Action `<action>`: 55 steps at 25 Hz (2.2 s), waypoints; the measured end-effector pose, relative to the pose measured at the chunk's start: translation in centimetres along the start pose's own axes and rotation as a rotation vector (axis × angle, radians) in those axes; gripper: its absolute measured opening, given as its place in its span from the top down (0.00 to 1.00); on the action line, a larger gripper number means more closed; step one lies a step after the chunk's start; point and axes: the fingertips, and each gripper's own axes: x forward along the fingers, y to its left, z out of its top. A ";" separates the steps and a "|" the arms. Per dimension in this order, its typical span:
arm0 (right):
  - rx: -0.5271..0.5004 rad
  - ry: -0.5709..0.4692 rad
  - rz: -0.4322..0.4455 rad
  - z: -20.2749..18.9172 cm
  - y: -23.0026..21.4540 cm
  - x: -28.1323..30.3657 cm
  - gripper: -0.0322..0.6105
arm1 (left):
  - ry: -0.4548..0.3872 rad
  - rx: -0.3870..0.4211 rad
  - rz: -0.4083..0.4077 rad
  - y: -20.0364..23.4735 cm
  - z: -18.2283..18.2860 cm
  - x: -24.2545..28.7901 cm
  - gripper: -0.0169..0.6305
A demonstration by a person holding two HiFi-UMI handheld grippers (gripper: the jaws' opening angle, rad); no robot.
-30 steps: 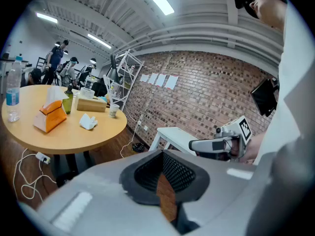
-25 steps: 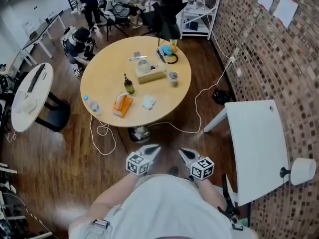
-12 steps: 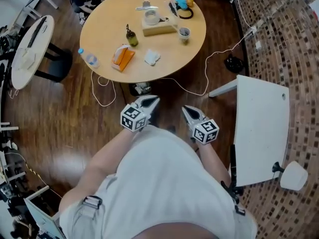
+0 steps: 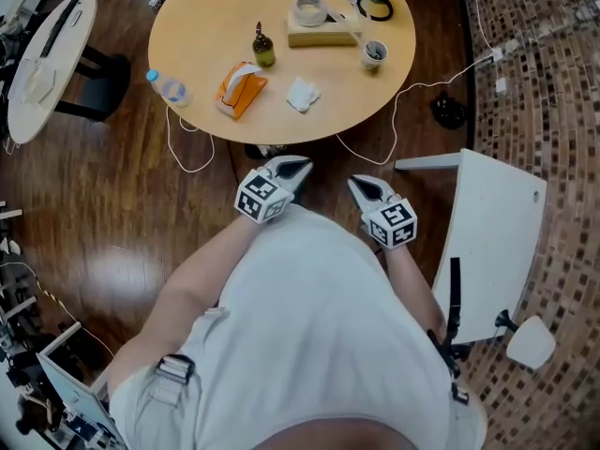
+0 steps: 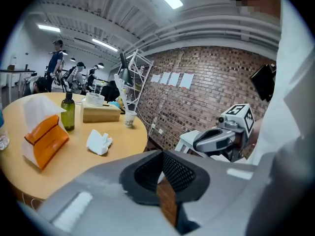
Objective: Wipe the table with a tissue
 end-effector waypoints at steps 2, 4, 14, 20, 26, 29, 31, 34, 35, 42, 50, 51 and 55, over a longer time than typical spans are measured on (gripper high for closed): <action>0.005 0.026 -0.021 1.3 -1.1 1.7 0.93 | -0.017 -0.005 0.001 1.8 1.0 -0.1 0.97; 0.018 0.040 -0.030 2.4 -1.8 3.6 0.93 | -0.036 -0.015 0.003 3.8 1.9 -0.4 0.97; 0.196 0.188 0.005 3.8 -4.6 13.2 0.84 | -0.108 -0.098 0.074 10.8 3.2 -4.3 0.97; 0.108 0.290 0.026 4.0 -7.2 17.4 0.78 | -0.120 -0.155 0.153 12.7 2.0 -5.6 0.97; 0.074 0.307 0.050 6.2 -10.4 21.7 0.70 | -0.145 -0.200 0.250 14.4 2.4 -6.7 0.97; 0.016 0.353 0.062 6.7 -11.7 24.5 0.58 | -0.136 -0.208 0.288 14.9 2.5 -6.7 0.97; 0.006 0.372 0.040 6.7 -13.1 25.9 0.54 | -0.129 -0.216 0.307 15.0 2.6 -6.6 0.97; 0.008 0.376 0.021 7.0 -14.5 27.6 0.52 | -0.127 -0.239 0.335 15.2 2.8 -6.7 0.97; 0.004 0.387 0.028 6.9 -14.5 28.0 0.51 | -0.126 -0.246 0.348 15.4 2.7 -6.8 0.97; -0.204 0.458 0.036 4.4 -13.4 28.3 0.50 | -0.143 -0.276 0.400 16.4 3.2 -7.0 0.97; -0.375 0.487 0.137 4.3 -10.2 28.3 0.79 | -0.148 -0.280 0.398 16.4 2.9 -7.2 0.97; -0.389 0.481 0.146 4.4 -9.8 28.0 0.85 | -0.148 -0.280 0.397 16.4 2.9 -7.3 0.97; -0.351 0.431 0.147 5.3 -9.5 26.5 0.87 | -0.150 -0.260 0.365 16.2 3.2 -7.1 0.97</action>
